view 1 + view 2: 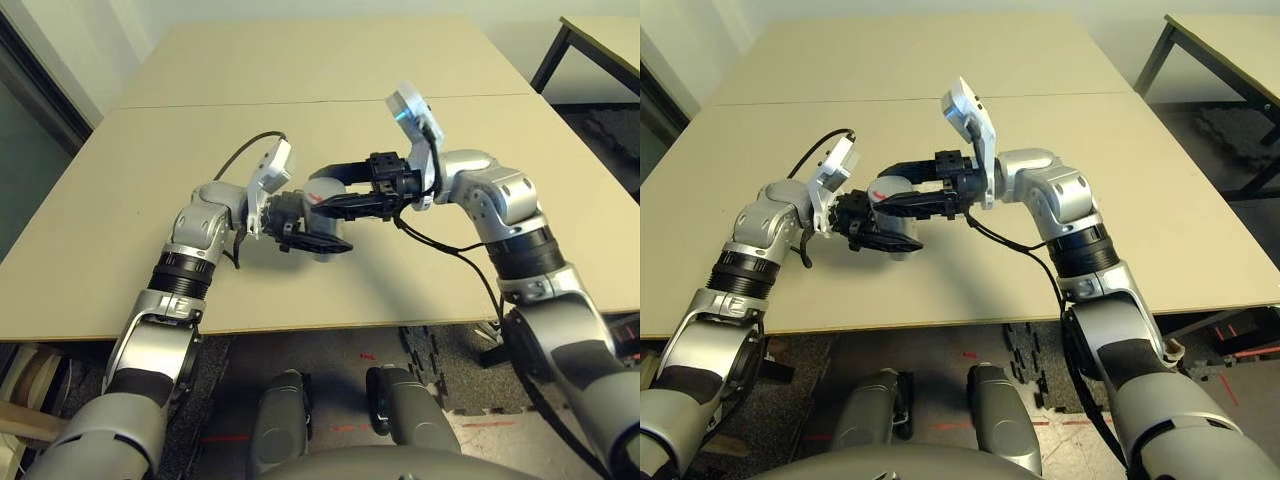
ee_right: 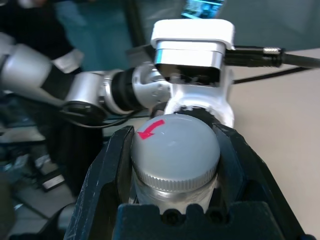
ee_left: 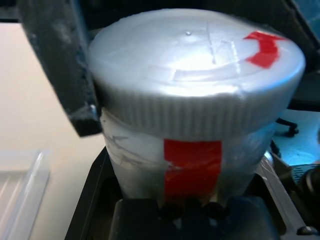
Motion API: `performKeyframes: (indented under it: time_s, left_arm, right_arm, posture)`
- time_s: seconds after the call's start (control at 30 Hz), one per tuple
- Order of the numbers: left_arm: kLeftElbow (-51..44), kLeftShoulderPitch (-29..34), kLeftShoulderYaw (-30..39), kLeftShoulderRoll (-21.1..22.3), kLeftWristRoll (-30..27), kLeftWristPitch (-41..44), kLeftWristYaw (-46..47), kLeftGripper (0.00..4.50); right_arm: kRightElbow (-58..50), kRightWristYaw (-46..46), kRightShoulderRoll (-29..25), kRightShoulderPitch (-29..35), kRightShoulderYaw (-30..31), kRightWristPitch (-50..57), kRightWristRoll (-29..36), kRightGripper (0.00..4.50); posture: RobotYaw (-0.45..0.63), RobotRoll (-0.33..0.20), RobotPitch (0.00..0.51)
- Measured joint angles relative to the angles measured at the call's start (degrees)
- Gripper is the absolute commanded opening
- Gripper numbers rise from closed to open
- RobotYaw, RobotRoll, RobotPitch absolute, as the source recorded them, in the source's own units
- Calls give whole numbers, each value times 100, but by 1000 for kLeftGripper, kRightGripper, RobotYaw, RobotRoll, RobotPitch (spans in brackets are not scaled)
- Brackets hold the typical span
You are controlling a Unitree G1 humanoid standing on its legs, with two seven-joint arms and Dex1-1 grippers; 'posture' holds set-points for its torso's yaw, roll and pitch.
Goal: Pour the medicine from the bottle into the box.
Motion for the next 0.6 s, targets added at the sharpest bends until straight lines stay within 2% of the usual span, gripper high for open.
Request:
performKeyframes:
  time_s: [0.23,0.43,0.6]
  left_arm:
    - [-291,192,-28,140,-113,240,0,2625]
    - [-405,276,-8,186,-227,292,125,2625]
    - [-438,281,-6,200,-287,313,190,2625]
  right_arm:
    - [503,416,111,-236,177,-230,-66,2573]
    - [678,561,222,-235,357,-408,-214,4500]
    - [794,524,216,-235,351,-504,-292,4500]
  posture:
    - [-17,0,70]
    - [-23,0,72]
    - [-31,0,73]
